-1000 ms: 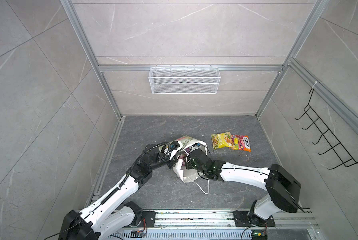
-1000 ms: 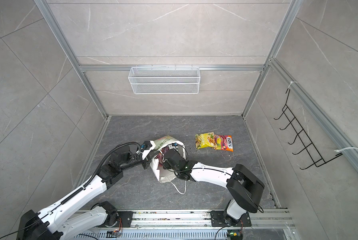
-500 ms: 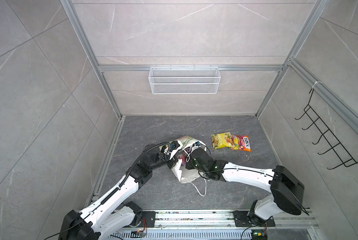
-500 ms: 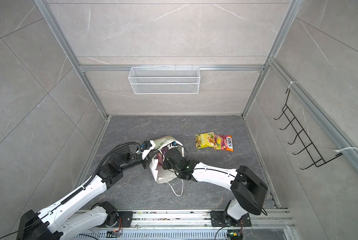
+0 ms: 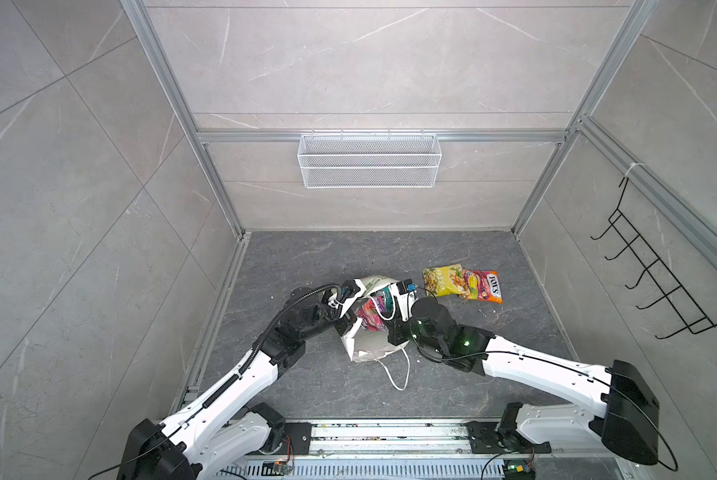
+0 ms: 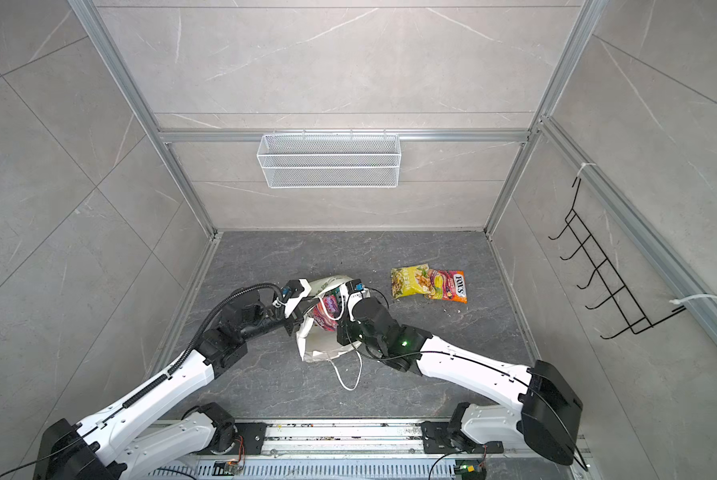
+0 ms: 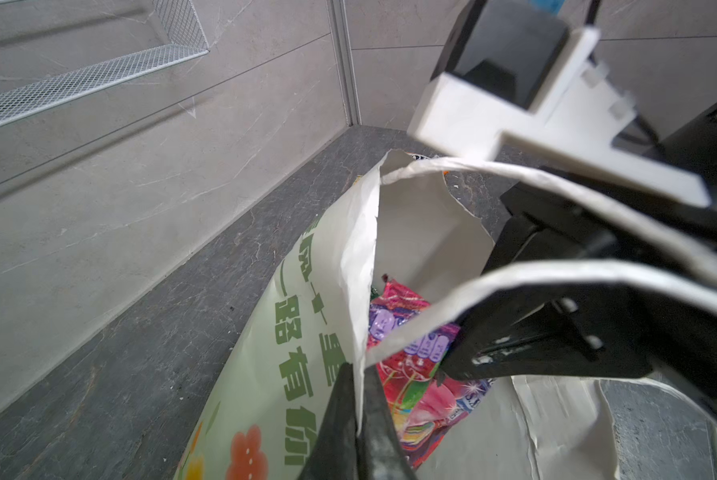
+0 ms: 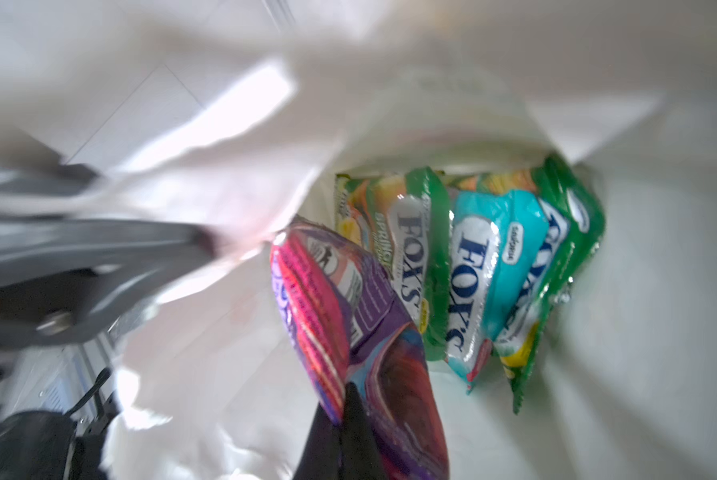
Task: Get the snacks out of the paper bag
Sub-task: 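Lift the pink pack out with the right gripper while the left gripper raises the bag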
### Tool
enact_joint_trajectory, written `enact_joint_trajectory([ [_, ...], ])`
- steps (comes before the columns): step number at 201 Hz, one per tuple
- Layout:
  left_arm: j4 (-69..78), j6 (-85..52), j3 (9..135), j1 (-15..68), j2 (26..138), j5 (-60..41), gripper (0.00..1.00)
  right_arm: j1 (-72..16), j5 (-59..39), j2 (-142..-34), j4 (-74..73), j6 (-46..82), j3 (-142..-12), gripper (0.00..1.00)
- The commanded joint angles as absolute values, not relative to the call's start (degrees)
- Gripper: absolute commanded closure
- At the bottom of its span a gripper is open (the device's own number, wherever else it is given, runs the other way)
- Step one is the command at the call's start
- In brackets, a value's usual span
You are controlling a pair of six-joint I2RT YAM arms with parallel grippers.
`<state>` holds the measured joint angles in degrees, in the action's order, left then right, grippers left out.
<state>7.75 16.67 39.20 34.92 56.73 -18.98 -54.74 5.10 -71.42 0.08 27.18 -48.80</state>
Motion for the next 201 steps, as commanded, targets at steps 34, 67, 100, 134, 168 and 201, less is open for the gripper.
enact_joint_trajectory([
  [34,8.4,16.5,44.0,35.3,56.9,-16.6,1.0,-54.9,-3.9,-62.3,5.6,11.2,-50.1,1.0],
  [67,7.0,18.1,46.7,35.2,58.3,-14.5,1.0,-54.9,-6.5,-58.2,13.0,1.4,-55.0,1.0],
  [100,6.9,19.9,48.3,35.0,60.3,-12.6,1.0,-54.9,-11.9,-56.2,19.0,-7.6,-61.2,1.0],
  [134,6.0,20.9,51.4,34.2,63.3,-12.6,1.0,-54.9,-9.4,-57.0,19.8,-10.3,-67.7,1.0],
  [168,5.8,20.3,53.3,30.8,64.9,-14.8,1.0,-54.9,0.1,-55.6,19.5,-5.6,-73.3,1.0],
  [201,7.9,19.2,54.3,25.1,66.9,-19.3,1.0,-54.9,13.8,-51.0,21.1,-3.1,-73.5,1.0],
])
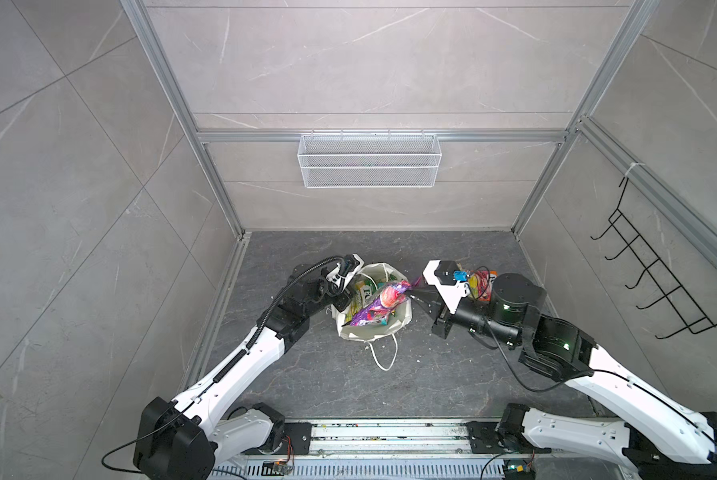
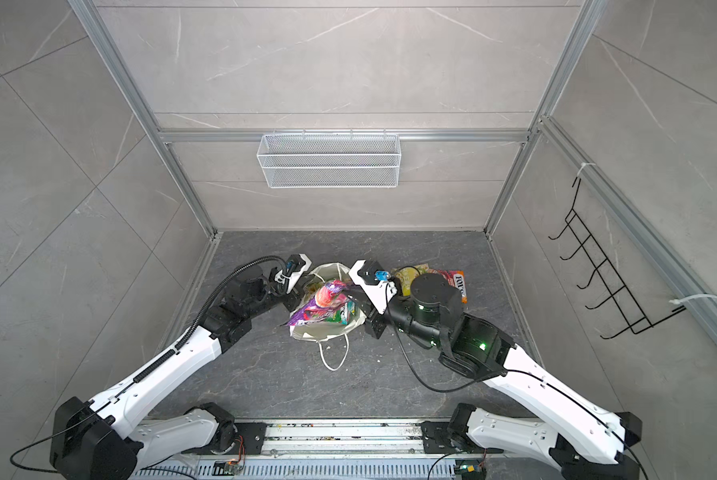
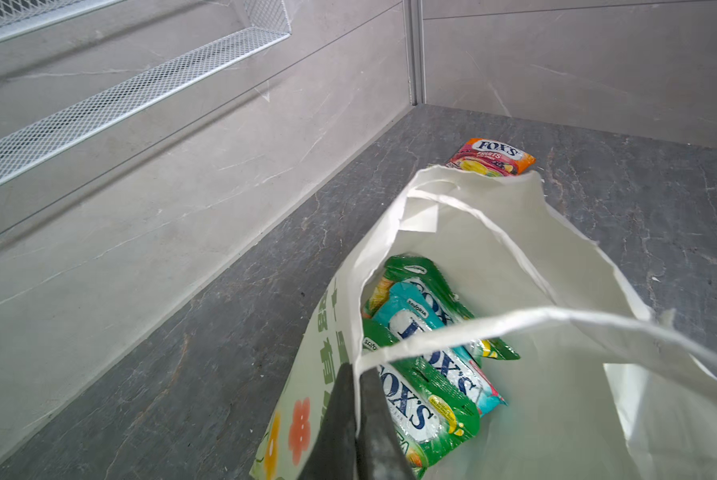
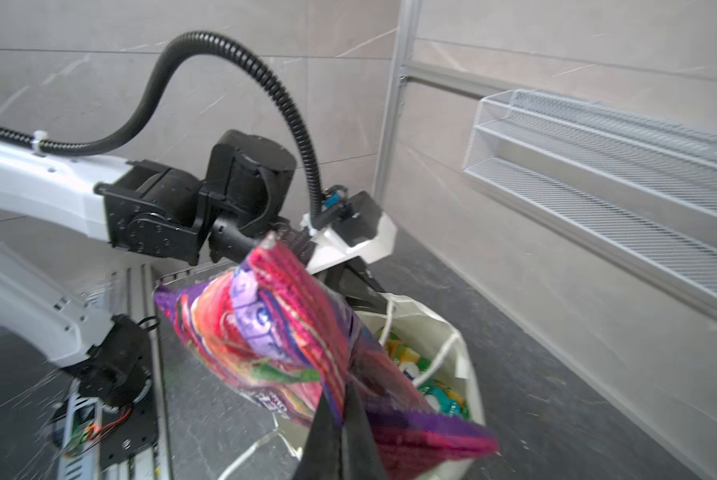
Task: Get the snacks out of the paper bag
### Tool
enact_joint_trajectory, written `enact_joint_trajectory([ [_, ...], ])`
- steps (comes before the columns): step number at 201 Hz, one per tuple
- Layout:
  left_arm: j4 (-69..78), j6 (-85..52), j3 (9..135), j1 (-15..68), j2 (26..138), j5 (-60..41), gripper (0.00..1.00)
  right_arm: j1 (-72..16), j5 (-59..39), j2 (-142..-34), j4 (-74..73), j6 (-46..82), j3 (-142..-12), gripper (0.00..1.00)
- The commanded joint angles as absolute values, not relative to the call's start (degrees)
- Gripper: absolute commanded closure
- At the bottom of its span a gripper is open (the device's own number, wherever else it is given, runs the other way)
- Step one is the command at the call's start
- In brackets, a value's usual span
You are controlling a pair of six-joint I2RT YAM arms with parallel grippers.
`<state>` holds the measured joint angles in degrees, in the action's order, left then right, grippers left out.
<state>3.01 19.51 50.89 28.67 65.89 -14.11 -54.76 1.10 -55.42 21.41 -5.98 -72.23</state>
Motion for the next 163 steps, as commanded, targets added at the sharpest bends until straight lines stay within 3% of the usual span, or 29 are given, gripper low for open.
enact_joint_trajectory([
  [1,8.0,19.1,54.3,24.8,67.0,-19.5,1.0,-54.9,14.1,-50.8,21.1,-3.0,-73.4,1.0],
  [20,9.1,18.4,55.6,21.8,69.3,-23.0,1.0,-54.8,19.7,-48.0,20.8,-2.0,-71.1,1.0],
  [29,10.0,17.5,56.1,20.4,70.7,-24.5,0.85,-54.8,21.3,-47.2,20.9,-1.5,-70.1,1.0],
  [48,10.2,16.1,58.2,18.3,72.9,-27.8,0.76,-54.8,23.1,-46.9,21.4,-0.8,-68.4,1.0],
  [77,8.8,16.9,61.8,17.2,73.7,-28.7,0.48,-54.8,24.5,-47.4,22.1,-0.3,-67.5,1.0],
  [96,5.7,18.2,65.7,16.4,74.5,-28.1,0.36,-54.6,25.1,-47.7,21.9,-0.8,-67.3,1.0],
  [129,-2.7,19.5,74.3,13.9,76.6,-25.9,0.28,-54.4,25.9,-47.9,21.8,-1.6,-67.9,1.0],
  [163,-19.4,22.8,88.0,11.9,84.7,-29.7,0.25,-53.3,27.1,-48.1,22.6,-0.7,-68.0,1.0],
])
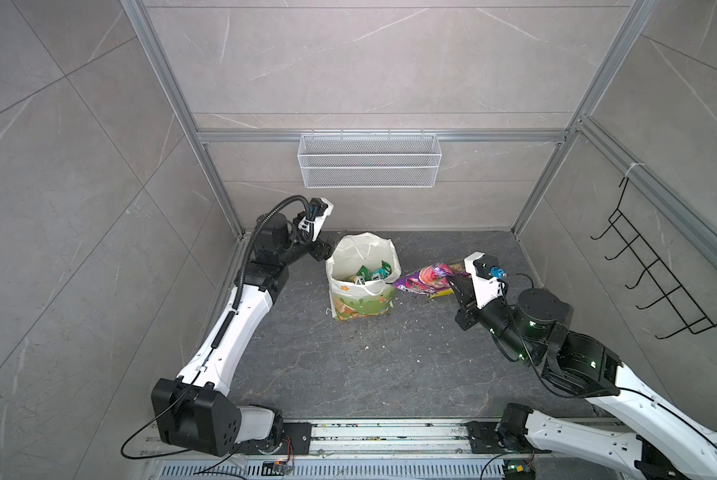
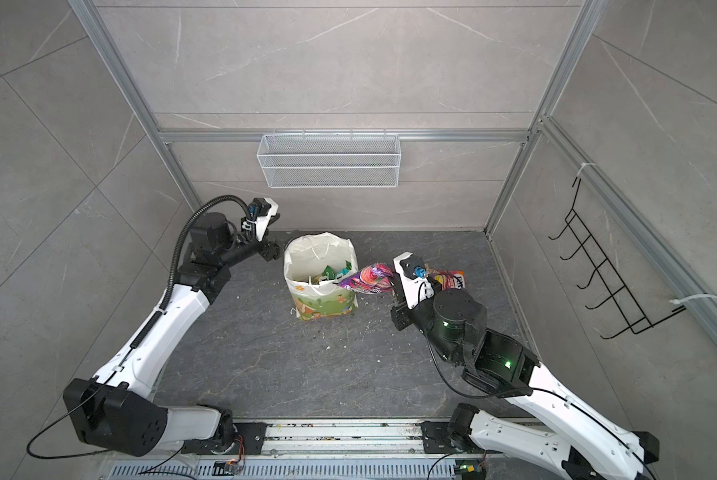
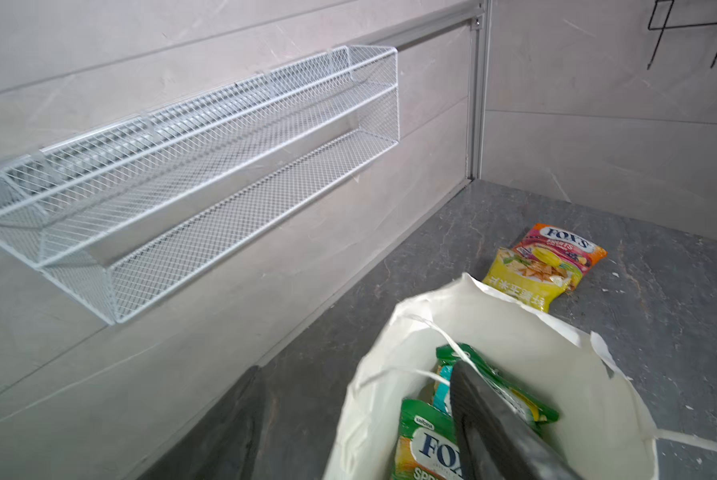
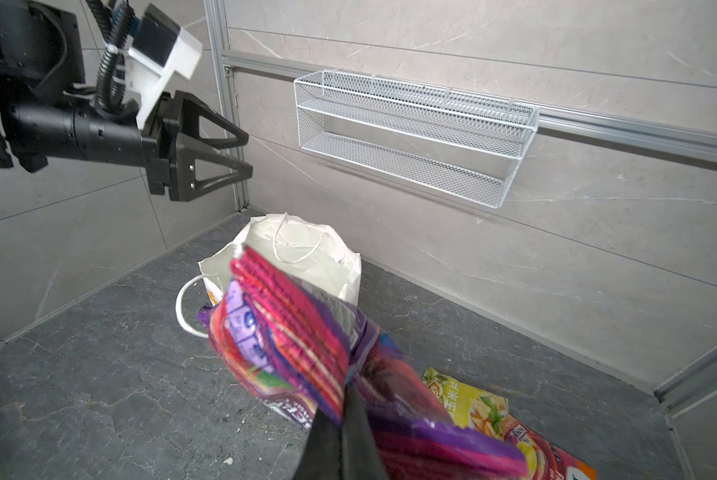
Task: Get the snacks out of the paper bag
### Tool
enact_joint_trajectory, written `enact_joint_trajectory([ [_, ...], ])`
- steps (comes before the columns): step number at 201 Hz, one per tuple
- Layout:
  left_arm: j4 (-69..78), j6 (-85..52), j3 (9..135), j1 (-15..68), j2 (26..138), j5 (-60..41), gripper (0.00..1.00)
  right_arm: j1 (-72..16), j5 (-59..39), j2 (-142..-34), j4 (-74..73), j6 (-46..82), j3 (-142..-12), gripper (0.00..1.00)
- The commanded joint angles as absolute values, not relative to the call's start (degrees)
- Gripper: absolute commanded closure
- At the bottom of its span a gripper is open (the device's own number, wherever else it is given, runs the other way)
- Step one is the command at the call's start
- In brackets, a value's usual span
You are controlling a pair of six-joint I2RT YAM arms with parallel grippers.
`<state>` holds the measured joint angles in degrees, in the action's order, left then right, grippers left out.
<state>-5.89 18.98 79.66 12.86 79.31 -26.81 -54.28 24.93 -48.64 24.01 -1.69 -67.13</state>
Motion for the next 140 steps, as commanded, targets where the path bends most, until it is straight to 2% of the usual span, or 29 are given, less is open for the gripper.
enact_joint_trajectory([
  [1,-19.9,23.0,88.4,11.9,85.0,-29.8,0.25,-53.2,27.0,-48.2,22.6,-0.7,-68.0,1.0],
  [51,-44.1,35.9,108.9,11.9,100.1,-32.6,0.19,-48.2,22.1,-48.6,25.8,2.5,-68.4,1.0],
  [93,-50.1,39.9,113.6,12.5,105.2,-31.6,0.14,-46.3,19.8,-48.1,26.0,3.3,-67.8,1.0],
  [119,-51.5,41.6,115.2,12.7,108.2,-30.1,0.14,-45.7,18.7,-47.9,25.6,3.3,-67.6,1.0],
  [140,-52.2,42.0,117.2,12.7,110.6,-28.9,0.23,-45.5,17.8,-48.1,25.6,3.4,-67.6,1.0],
])
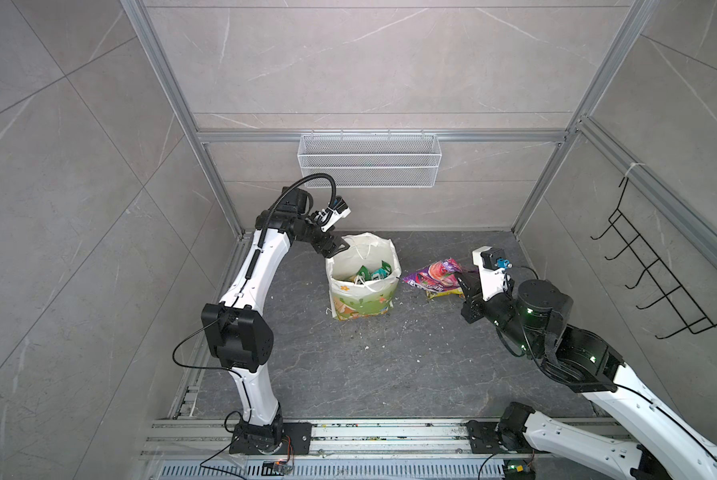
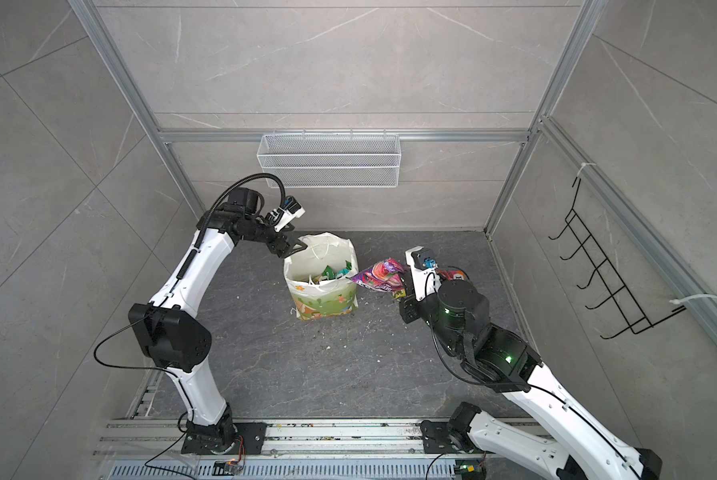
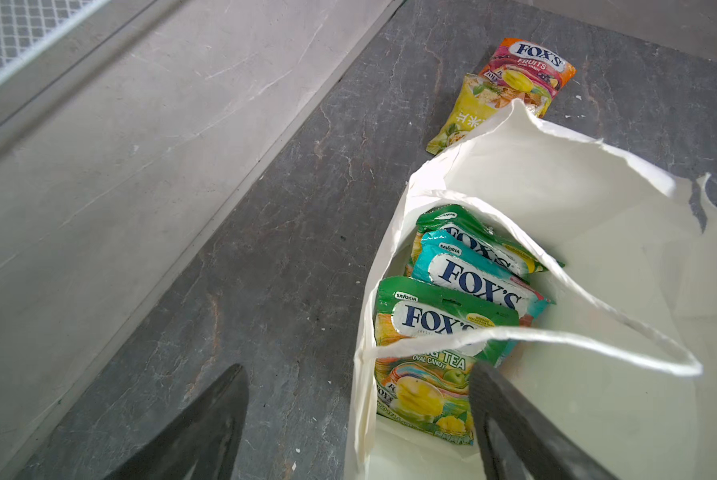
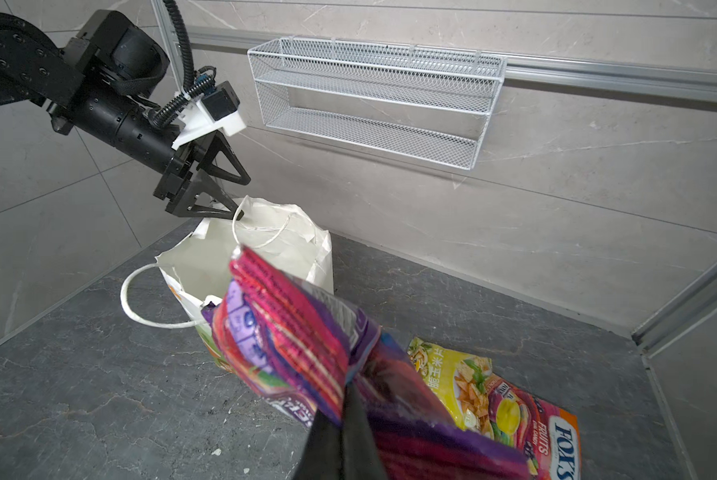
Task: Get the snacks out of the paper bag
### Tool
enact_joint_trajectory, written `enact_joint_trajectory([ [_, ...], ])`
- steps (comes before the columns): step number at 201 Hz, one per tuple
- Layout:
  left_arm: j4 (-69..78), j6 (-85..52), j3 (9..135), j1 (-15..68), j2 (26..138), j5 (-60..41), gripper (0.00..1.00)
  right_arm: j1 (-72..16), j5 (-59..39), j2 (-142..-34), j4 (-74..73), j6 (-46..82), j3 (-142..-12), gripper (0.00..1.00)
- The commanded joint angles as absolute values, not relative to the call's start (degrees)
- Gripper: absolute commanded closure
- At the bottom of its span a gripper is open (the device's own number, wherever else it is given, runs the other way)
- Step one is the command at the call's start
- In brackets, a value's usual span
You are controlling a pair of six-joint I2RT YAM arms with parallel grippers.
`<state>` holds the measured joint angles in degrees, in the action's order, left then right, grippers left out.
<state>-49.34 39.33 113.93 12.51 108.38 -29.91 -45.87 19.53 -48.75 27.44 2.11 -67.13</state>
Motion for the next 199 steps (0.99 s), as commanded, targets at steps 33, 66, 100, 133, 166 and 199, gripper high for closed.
enact_joint_trajectory([
  [33,-52.9,42.4,120.1,13.7,113.7,-27.8,0.35,-45.1,17.7,-48.0,25.4,4.0,-66.9,1.0],
  [66,-55.6,43.5,124.1,14.8,117.0,-26.6,0.56,-44.8,18.4,-46.9,25.3,4.4,-65.6,1.0],
  [100,-56.8,44.1,125.8,16.1,118.2,-24.7,0.82,-44.0,20.4,-47.4,26.4,5.9,-64.7,1.0],
  [133,-56.1,44.6,124.3,17.6,116.4,-24.0,1.0,-35.9,16.3,-50.1,31.4,13.0,-63.5,1.0],
  [166,-52.3,44.7,118.8,18.8,111.1,-23.8,1.0,-21.9,-1.6,-55.0,35.0,19.4,-61.9,1.0],
  [199,-47.2,44.8,110.8,20.7,103.8,-25.6,1.0,-9.8,-16.9,-61.4,36.9,20.9,-60.1,1.0],
])
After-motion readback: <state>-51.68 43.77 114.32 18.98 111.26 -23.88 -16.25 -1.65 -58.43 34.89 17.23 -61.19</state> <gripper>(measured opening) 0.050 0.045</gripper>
